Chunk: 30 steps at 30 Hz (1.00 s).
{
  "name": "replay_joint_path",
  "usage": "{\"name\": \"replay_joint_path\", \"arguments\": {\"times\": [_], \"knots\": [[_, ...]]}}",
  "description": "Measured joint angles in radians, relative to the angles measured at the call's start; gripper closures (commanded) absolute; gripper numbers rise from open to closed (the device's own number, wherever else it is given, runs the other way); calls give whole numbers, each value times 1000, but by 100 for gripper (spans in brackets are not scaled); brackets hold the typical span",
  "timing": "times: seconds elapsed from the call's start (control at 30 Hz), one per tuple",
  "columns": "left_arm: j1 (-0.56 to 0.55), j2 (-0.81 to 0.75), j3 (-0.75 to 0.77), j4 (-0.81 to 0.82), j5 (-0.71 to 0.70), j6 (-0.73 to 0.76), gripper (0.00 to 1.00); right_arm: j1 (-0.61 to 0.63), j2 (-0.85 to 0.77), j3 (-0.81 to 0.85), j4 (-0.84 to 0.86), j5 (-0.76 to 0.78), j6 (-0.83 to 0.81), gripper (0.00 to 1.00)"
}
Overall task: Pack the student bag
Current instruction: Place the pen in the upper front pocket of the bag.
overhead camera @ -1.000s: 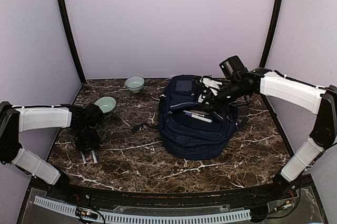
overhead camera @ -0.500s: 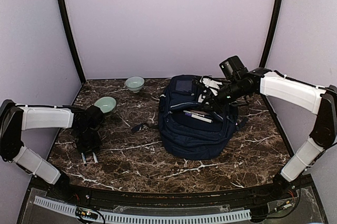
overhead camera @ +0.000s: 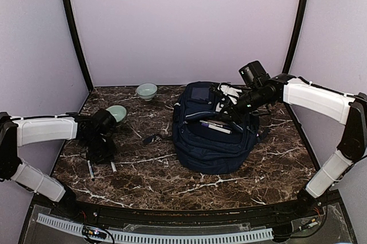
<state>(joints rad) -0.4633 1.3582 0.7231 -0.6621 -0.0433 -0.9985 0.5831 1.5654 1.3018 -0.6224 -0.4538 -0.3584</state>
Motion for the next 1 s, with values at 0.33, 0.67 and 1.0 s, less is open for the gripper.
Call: {"name": "replay_joint_path", "arguments": {"times": [0.33, 0.67, 1.0], "knots": [[-330, 43, 260, 248, 31, 189, 100, 0, 2, 0, 0, 0, 0, 100], [-504, 252, 400, 535, 157, 522, 100, 0, 2, 0, 0, -2, 2, 100], [-678, 519, 763, 421, -49, 1050, 100, -2, 2, 0, 0, -6, 2, 100]]}}
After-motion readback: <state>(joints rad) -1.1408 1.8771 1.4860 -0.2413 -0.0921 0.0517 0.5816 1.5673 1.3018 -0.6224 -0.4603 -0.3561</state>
